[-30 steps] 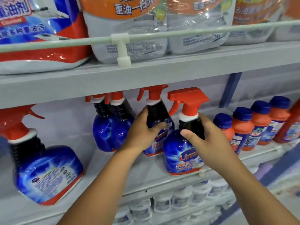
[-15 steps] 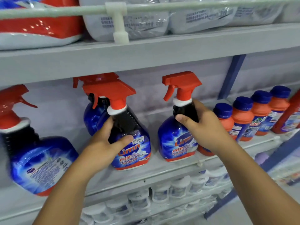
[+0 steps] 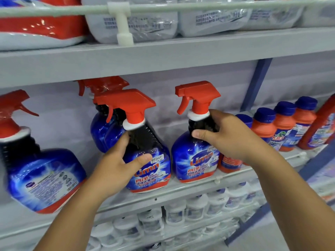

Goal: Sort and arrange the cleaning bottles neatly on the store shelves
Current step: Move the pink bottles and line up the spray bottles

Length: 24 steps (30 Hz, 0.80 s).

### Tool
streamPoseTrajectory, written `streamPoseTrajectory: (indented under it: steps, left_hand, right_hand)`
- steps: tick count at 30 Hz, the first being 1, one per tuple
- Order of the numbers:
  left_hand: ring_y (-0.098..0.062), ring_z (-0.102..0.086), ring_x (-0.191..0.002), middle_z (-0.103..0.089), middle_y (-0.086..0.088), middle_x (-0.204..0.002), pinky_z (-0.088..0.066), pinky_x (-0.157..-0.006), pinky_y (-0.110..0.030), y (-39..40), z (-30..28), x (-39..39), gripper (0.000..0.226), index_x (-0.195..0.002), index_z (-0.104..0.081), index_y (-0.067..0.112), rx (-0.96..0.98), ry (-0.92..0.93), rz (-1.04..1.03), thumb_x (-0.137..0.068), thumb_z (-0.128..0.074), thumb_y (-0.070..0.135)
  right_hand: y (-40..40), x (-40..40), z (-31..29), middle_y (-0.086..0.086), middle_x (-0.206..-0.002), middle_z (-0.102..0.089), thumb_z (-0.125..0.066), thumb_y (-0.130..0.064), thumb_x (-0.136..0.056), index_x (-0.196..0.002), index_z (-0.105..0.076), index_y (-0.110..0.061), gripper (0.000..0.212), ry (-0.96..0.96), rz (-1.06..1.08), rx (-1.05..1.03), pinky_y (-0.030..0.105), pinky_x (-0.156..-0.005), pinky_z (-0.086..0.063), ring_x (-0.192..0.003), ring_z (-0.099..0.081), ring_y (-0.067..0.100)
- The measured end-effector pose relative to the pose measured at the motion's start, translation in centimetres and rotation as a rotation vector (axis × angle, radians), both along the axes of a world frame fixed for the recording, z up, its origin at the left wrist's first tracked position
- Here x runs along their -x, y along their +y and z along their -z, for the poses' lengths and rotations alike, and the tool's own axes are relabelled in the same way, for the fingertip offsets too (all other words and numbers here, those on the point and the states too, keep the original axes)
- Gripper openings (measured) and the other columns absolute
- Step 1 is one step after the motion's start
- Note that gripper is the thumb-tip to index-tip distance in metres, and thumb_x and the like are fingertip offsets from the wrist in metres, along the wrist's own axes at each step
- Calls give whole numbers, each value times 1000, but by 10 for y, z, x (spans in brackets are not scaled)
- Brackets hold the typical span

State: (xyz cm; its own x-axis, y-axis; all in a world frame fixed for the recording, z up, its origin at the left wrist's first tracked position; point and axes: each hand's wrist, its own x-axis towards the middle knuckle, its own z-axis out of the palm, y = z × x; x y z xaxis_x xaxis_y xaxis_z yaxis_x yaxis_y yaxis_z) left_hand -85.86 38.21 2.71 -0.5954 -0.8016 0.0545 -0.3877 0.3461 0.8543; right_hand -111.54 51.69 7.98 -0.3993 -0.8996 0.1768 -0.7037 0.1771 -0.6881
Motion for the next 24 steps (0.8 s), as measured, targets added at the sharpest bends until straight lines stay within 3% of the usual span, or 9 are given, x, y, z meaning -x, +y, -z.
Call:
streamPoseTrajectory:
  steps: [2,4,7,14,20,24]
  left_hand:
    - [0,-62,-117,-62,30,-129,-54,-99,-40,2,0,0,77,-136,-40,63,5,-9,10,-67,-73,74]
    - [-2,-62,-118,-61,29,-131,-54,-100,-44,3,0,1,81,-137,-37,65,4,-7,10,-62,-66,78]
    - [1,-63,-115,-62,31,-129,-56,-99,-42,5,0,2,77,-135,-38,66,-5,13,20,-67,-70,79]
    - [16,-61,-107,-61,40,-120,-55,-80,-16,10,-1,3,58,-124,-42,69,-8,51,45,-72,-67,60]
    - [10,-61,-114,-62,34,-127,-54,-89,-21,6,3,1,58,-135,-44,58,3,61,61,-86,-71,43]
    - [9,-62,-113,-62,36,-125,-55,-87,-19,6,4,1,55,-126,-44,67,-7,66,78,-88,-71,39]
  right_hand:
    - [2,-1,1,-16,-100,-64,-74,-38,-88,-118,-60,-34,33,4,8,10,13,-73,-44,-93,-61,1]
    - [3,-2,1,-21,-96,-61,-74,-39,-89,-116,-58,-36,32,0,7,12,11,-71,-42,-90,-59,-5]
    - [3,-2,2,-22,-97,-61,-74,-40,-88,-120,-59,-34,36,-10,2,13,11,-71,-41,-90,-57,-9]
    - [2,0,3,-18,-100,-66,-76,-42,-85,-122,-63,-32,40,5,19,27,12,-72,-44,-93,-61,-5]
    - [3,0,7,-19,-100,-65,-75,-45,-85,-123,-60,-33,43,-5,29,28,12,-70,-43,-90,-59,-8]
    - [4,-1,7,-16,-104,-66,-73,-47,-85,-125,-59,-32,45,-12,27,15,14,-71,-44,-90,-59,-4]
